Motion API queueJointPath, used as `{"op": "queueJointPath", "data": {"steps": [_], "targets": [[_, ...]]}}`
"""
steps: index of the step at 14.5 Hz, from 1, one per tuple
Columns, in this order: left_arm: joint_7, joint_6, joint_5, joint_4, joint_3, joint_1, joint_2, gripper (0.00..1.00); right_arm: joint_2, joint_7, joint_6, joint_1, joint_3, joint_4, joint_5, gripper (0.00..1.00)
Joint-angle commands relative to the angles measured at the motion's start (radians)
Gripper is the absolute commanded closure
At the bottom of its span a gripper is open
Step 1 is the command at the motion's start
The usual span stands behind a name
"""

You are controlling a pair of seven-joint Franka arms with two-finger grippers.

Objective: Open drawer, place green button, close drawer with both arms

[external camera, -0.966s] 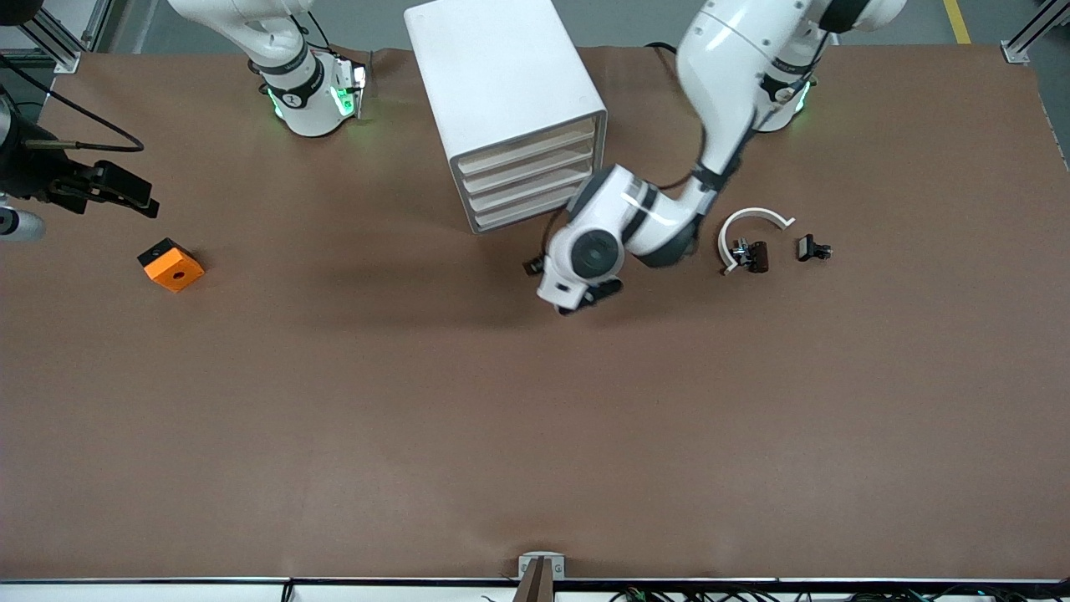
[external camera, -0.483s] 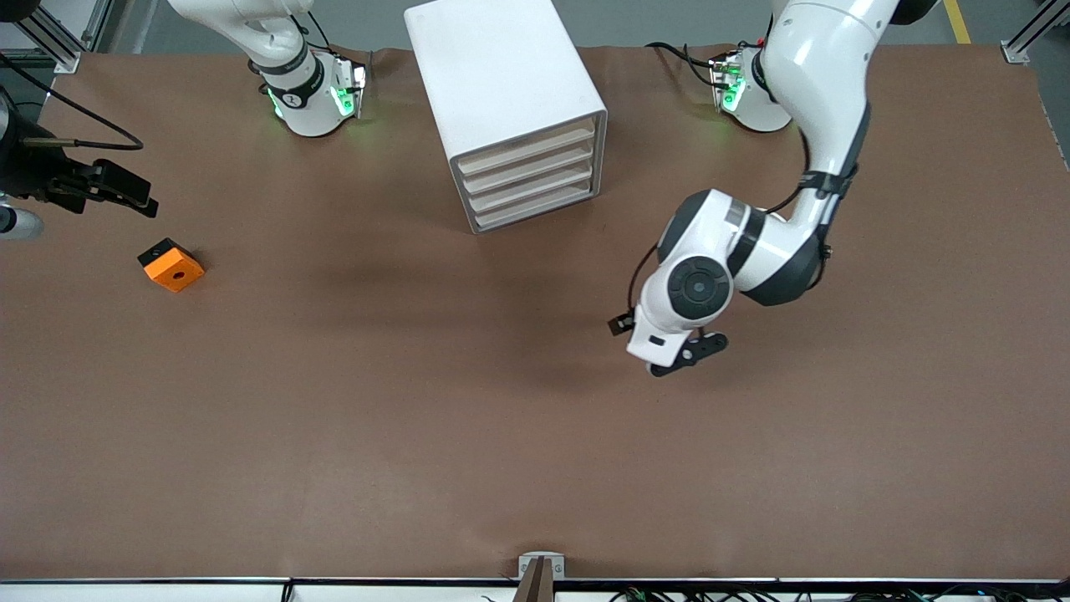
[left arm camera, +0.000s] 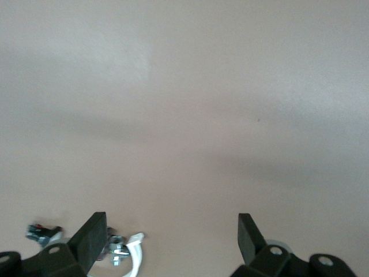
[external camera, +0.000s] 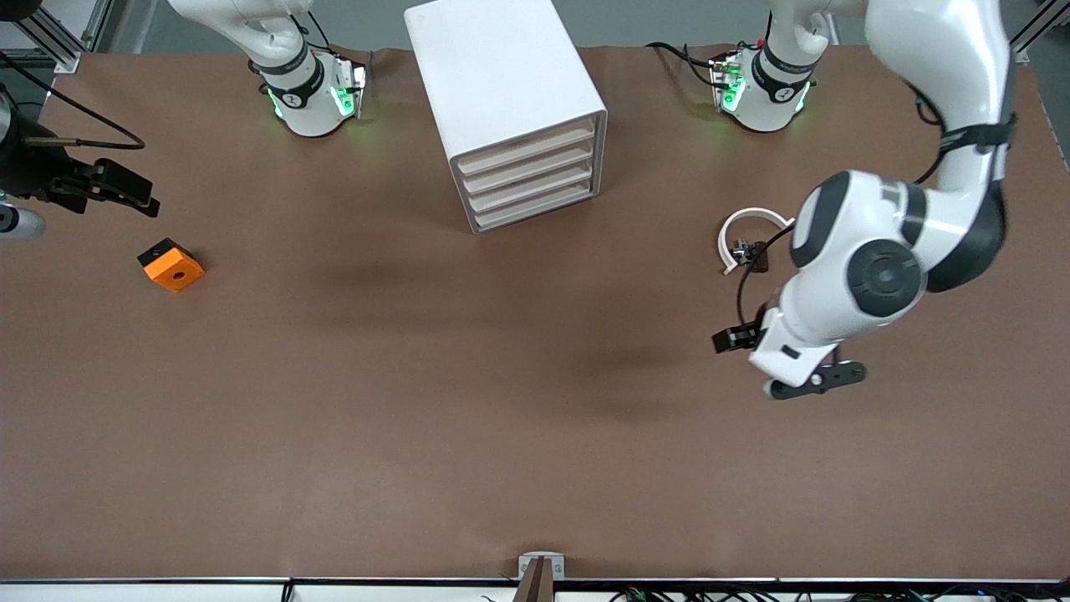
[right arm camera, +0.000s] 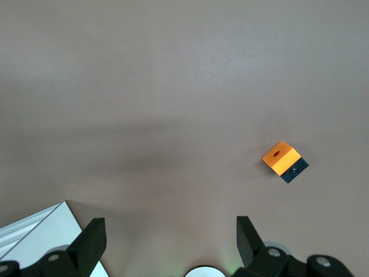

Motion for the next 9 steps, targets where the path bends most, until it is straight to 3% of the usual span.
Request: {"op": "queueJointPath", "data": {"steps": [1, 4, 9], "targets": [[0.056, -0.064, 0.019, -0.028, -0.011, 0.037, -0.098, 0.00, -0.005, -0.011, -0.006, -0.004, 0.007, 0.008, -0.018, 0.00], [0.079, -0.143, 0.019, -0.048, -0.009, 0.060, -0.195, 0.00, -0.005, -0.011, -0.006, -0.004, 0.007, 0.008, -0.018, 0.00], [0.310, -0.185, 0.004, -0.087, -0.017, 0.176, -0.324, 0.00, -0.005, -0.011, -0.006, -0.004, 0.007, 0.008, -0.018, 0.00]]}}
